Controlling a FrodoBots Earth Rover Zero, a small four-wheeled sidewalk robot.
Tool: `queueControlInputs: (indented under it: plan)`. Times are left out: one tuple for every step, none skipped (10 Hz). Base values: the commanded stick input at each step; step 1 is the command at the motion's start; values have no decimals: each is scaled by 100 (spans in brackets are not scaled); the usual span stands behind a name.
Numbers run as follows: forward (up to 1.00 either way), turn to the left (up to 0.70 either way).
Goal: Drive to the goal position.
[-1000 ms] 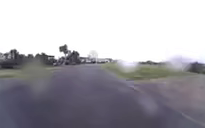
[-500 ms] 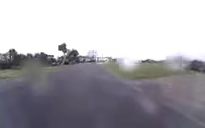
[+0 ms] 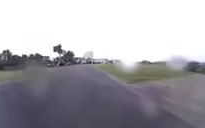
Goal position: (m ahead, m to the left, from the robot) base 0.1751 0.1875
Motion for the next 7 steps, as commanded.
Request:
queueControlInputs:
  plan:
    - [100, 16]
    - [100, 0]
    - [100, 0]
    - [100, 0]
    - [100, 0]
    - [100, 0]
    - [58, 0]
